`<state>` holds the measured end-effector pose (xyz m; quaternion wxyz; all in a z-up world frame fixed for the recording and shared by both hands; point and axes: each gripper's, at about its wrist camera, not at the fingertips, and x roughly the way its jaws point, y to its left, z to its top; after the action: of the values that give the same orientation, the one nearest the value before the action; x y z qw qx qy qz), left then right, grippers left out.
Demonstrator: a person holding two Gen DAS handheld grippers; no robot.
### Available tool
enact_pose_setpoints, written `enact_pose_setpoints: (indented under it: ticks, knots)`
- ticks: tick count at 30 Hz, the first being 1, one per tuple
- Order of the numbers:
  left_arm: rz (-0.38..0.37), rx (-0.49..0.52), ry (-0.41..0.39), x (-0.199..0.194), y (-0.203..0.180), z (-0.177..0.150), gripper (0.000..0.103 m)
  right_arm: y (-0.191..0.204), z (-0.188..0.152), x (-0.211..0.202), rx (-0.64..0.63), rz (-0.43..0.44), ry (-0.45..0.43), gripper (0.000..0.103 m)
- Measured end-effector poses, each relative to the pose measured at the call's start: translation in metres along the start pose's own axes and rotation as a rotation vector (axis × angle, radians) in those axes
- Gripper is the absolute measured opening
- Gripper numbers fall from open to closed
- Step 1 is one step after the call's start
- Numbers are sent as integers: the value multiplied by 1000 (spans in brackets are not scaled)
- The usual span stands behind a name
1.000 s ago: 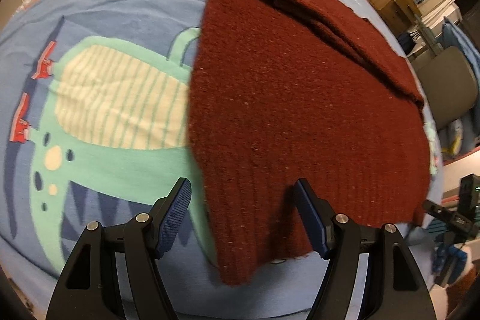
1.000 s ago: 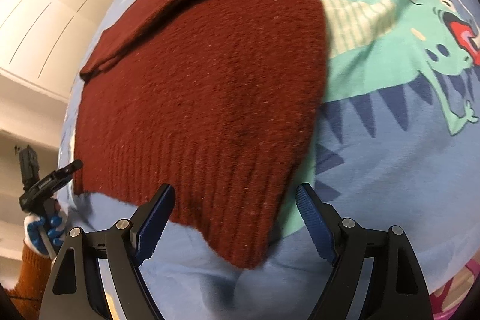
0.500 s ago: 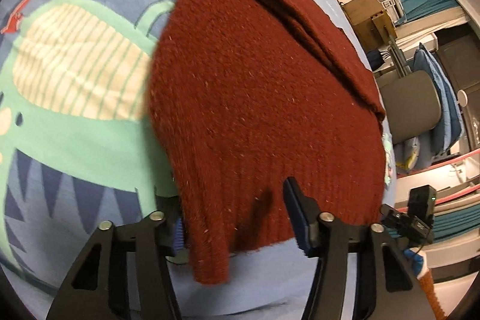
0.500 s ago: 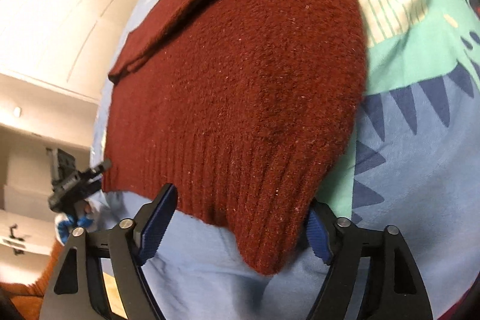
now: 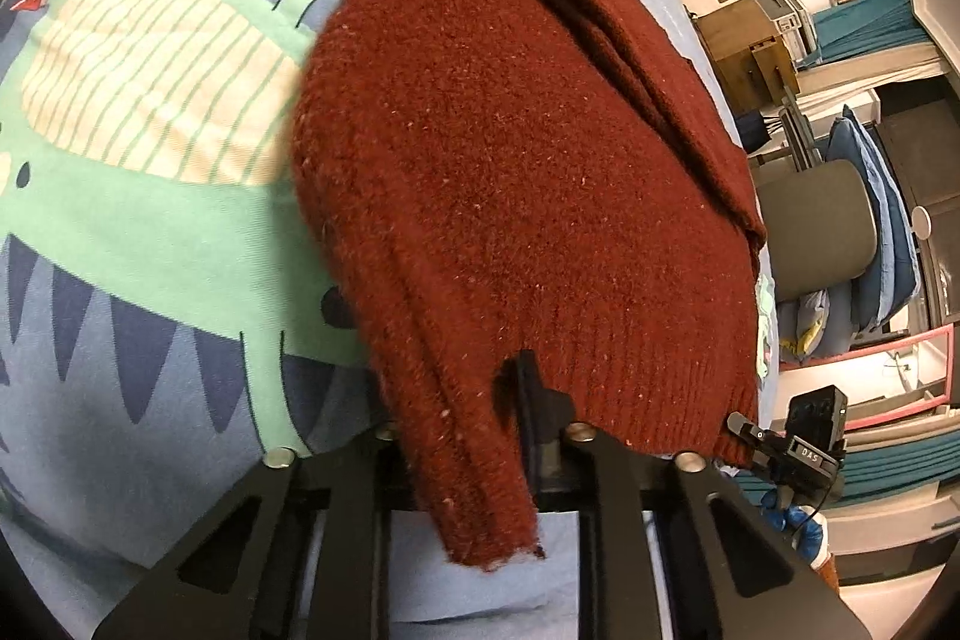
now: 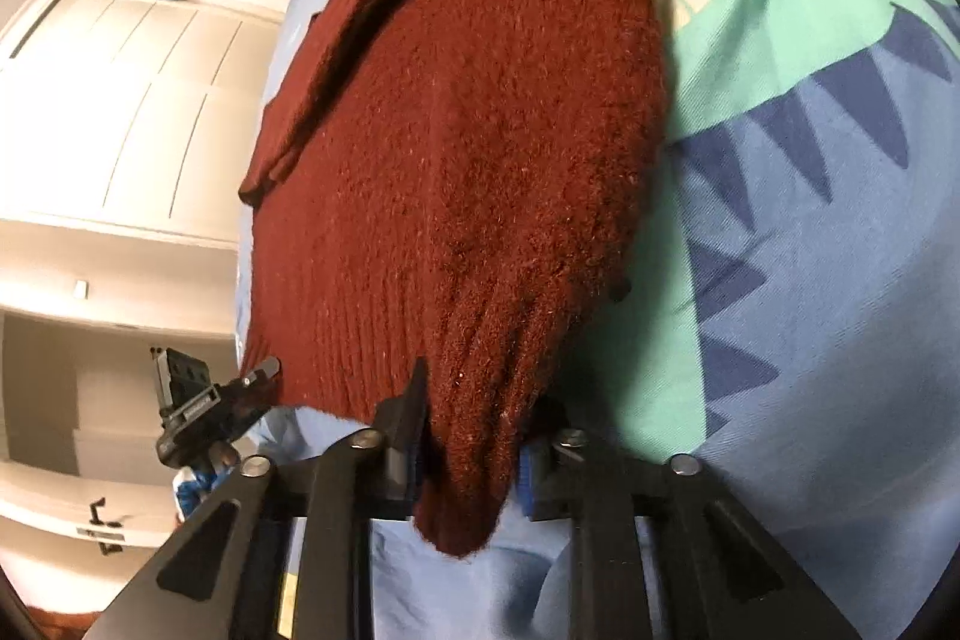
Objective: Fold small clothes
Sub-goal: 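Lift the hem with both grippers and fold it over toward the collar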
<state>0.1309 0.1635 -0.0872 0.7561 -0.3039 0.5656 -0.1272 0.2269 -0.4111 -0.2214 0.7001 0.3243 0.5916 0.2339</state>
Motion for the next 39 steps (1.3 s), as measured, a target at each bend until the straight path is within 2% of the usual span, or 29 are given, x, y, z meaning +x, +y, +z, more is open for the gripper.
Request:
enact_pose_setpoints:
  ticks: [2, 7, 14, 20, 26, 31, 39]
  knots:
    - [9, 0, -2, -2, 0, -2, 8, 4, 1, 3, -17, -15, 7, 18]
    - [-3, 29, -37, -17, -6, -1, 6, 10, 0, 0, -38, -26, -10, 14]
    - [-45, 58, -75, -30, -22, 4, 6, 20, 4, -12, -36, 31, -57, 14]
    - [-56, 95, -122, -44, -42, 24, 6, 42, 23, -30, -72, 89, -116, 14]
    - [-78, 114, -183, -53, -61, 52, 6, 72, 59, -54, -129, 114, -201, 14]
    - [-87, 131, -238, -58, -78, 88, 6, 88, 96, -70, -150, 119, -270, 14]
    - [-66, 174, -287, -47, -101, 144, 6, 99, 161, -74, -148, 100, -347, 14]
